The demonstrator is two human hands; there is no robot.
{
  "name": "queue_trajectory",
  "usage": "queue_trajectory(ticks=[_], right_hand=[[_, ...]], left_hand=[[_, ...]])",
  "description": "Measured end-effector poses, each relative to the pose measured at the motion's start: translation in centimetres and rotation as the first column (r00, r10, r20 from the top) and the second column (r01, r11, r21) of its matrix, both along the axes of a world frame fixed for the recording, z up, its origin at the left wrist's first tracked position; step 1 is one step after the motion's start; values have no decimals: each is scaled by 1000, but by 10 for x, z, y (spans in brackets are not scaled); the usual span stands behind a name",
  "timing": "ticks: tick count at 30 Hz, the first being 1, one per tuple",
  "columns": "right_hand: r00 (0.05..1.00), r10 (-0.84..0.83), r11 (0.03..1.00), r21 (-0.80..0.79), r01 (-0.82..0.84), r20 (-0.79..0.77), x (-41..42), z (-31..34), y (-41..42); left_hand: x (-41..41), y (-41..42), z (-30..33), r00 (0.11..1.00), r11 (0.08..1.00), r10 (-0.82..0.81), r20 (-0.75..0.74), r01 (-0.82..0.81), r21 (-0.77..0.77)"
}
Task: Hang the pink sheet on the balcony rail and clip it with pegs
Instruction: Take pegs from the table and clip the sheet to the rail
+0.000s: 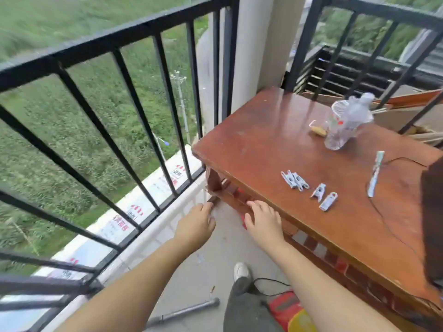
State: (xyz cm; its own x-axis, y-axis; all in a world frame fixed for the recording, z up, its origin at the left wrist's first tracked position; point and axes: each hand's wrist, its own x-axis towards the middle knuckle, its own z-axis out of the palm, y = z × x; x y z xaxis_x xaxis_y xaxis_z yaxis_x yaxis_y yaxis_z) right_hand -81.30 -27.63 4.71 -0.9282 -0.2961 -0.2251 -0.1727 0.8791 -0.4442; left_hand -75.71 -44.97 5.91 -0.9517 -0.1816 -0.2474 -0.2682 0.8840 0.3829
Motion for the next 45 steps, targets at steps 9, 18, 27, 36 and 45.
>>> queue_trajectory(ticks=[9,18,27,36,45], right_hand=[[959,-277,960,-22,279,56,-97,-22,114],[953,-300,949,116,293,48,-184,-70,97],[984,-179,983,-38,179,12,-191,-50,85],[899,425,826,-452,-338,105,-135,56,-99],[442,889,378,-740,-556,122,80,159,-223]], left_hand=[[-147,129,-27,927,924,-374,35,369,102],[-253,151,-67,772,770,-600,211,629,-112],[-210,117,-75,891,871,-452,44,451,-196],[-59,-3,40,938,929,343,-46,-332,161],[174,-36,160,589,647,761,-271,-719,255]])
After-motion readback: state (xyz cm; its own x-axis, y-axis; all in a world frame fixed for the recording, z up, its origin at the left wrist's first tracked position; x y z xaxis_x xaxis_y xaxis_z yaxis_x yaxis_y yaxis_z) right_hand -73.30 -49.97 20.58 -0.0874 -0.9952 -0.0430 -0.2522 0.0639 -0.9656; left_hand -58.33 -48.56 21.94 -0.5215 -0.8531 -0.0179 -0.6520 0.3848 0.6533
